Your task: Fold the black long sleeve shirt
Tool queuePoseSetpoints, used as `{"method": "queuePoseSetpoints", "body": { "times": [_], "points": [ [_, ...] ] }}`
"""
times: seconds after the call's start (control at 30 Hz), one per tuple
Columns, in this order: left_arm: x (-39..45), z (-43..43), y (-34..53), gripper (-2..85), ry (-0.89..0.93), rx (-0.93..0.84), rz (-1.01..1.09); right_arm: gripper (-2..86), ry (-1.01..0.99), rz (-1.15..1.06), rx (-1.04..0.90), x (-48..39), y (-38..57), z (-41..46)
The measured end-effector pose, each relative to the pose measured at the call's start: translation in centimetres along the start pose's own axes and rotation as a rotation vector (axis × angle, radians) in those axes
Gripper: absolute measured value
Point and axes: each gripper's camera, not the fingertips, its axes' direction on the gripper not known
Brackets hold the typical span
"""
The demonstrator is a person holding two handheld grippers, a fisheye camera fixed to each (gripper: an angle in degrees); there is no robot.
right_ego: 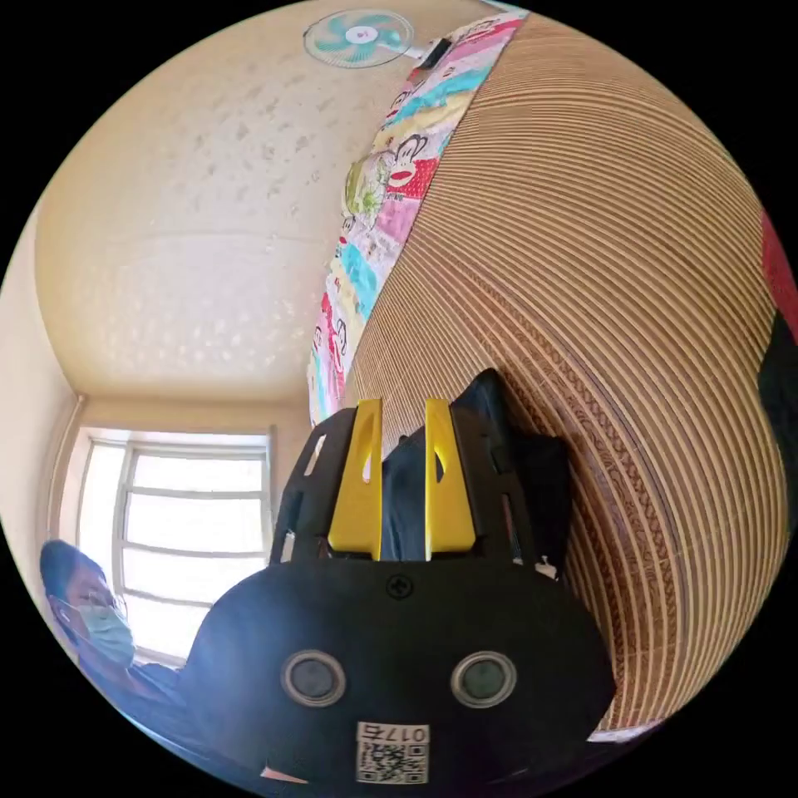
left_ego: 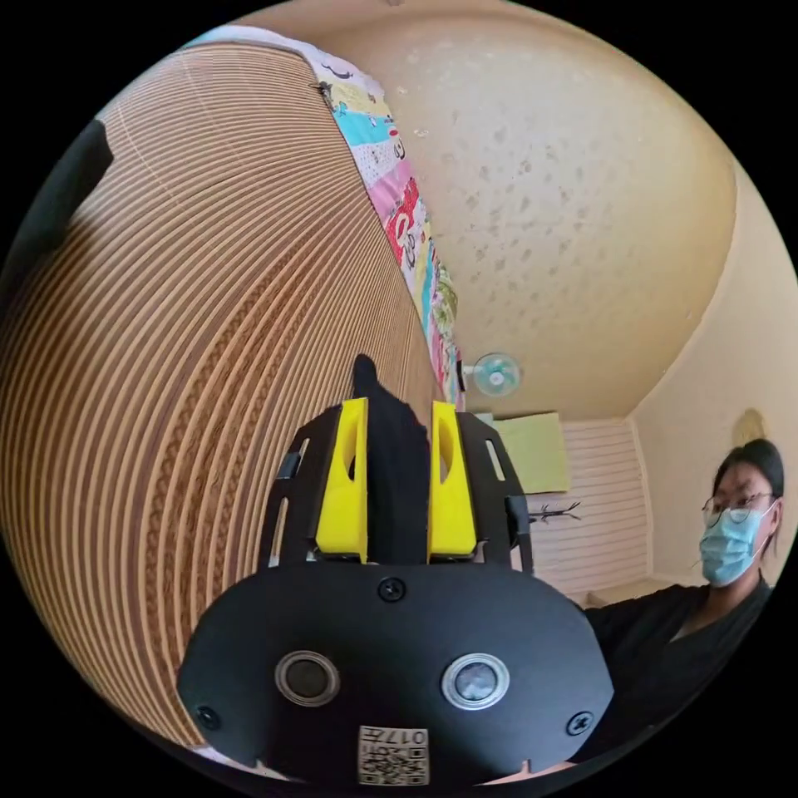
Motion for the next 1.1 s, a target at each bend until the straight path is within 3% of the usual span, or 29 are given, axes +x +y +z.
{"method": "queuePoseSetpoints", "body": {
  "times": [0.13,0.3,0.47,0.57,0.67,0.83,1.1],
  "points": [
    [-2.3,1.7,7.1,17.0,-0.003,-0.201,-0.084,8.6,0.185,-0.217,-0.262,-5.4,7.2,6.0],
    [-4.2,4.7,13.1,17.3,-0.055,-0.264,-0.179,10.1,0.242,-0.373,-0.509,-10.2,14.5,17.2],
    [-3.6,5.8,16.7,5.5,-0.082,-0.075,-0.150,13.9,0.402,-0.420,-0.672,-14.0,19.3,29.7],
    [-1.9,6.1,18.1,1.6,-0.094,-0.021,-0.066,17.1,0.386,-0.396,-0.722,-16.2,20.9,35.2],
    [0.4,6.9,19.4,0.9,-0.126,-0.003,0.026,19.9,0.481,-0.463,-0.849,-18.6,23.6,41.3],
    [3.2,8.3,21.3,0.2,-0.192,0.016,0.150,22.6,0.837,-0.661,-1.040,-19.1,29.7,50.5],
    [3.3,9.9,23.8,0.1,-0.293,0.041,0.218,17.5,1.211,-0.879,-1.221,-15.2,34.8,57.2]
  ]
}}
